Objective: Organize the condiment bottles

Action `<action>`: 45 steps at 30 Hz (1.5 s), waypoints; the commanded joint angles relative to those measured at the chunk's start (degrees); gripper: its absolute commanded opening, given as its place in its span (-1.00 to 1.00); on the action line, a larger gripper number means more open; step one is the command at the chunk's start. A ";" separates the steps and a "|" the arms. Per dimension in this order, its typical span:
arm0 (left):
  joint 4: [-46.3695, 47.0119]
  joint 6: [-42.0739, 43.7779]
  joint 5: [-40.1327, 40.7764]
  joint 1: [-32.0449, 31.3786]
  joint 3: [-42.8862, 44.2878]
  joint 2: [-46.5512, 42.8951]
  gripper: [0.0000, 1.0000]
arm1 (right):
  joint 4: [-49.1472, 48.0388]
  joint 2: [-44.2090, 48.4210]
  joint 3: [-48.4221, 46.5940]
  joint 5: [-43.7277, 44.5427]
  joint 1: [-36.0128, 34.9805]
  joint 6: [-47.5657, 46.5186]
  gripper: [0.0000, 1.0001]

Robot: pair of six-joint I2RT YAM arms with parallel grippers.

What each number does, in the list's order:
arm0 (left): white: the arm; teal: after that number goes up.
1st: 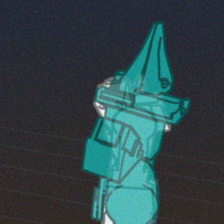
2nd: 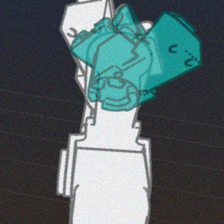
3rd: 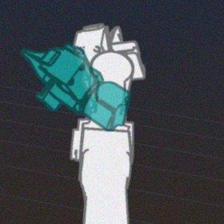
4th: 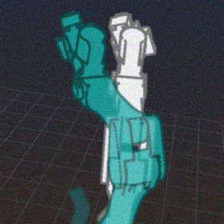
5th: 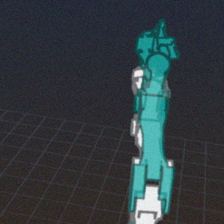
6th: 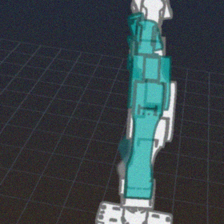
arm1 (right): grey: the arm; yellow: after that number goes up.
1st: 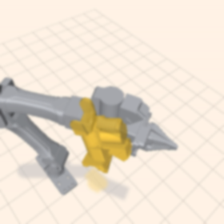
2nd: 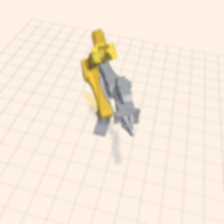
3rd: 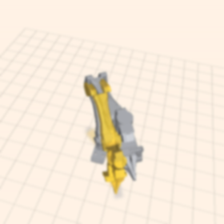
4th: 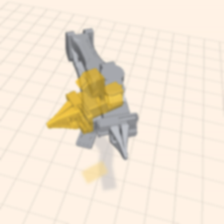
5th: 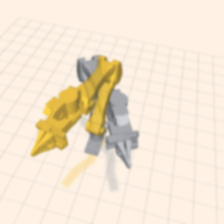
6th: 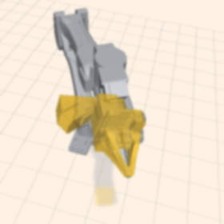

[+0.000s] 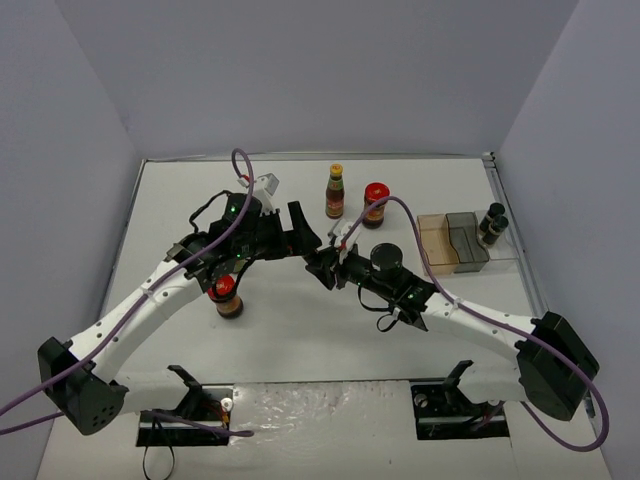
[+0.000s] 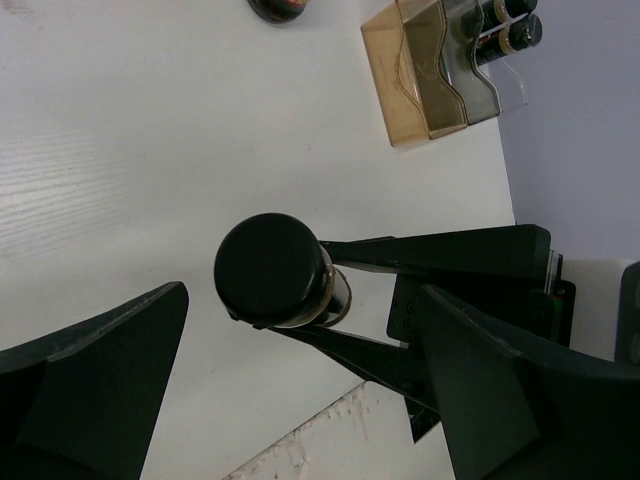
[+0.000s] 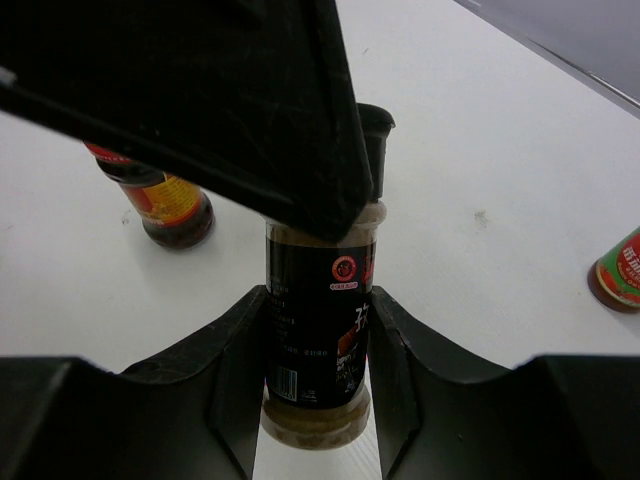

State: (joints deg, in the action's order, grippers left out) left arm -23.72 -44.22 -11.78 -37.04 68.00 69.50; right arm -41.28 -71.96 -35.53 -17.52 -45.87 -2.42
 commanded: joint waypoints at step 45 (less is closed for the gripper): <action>12.69 8.89 17.71 -3.58 0.79 7.66 -1.00 | 6.58 12.99 5.22 12.40 -0.28 1.31 1.00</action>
State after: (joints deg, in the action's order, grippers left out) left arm -18.80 -42.48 -1.11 -40.17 68.92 77.26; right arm -38.88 -64.10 -30.15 -9.40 -45.84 -1.19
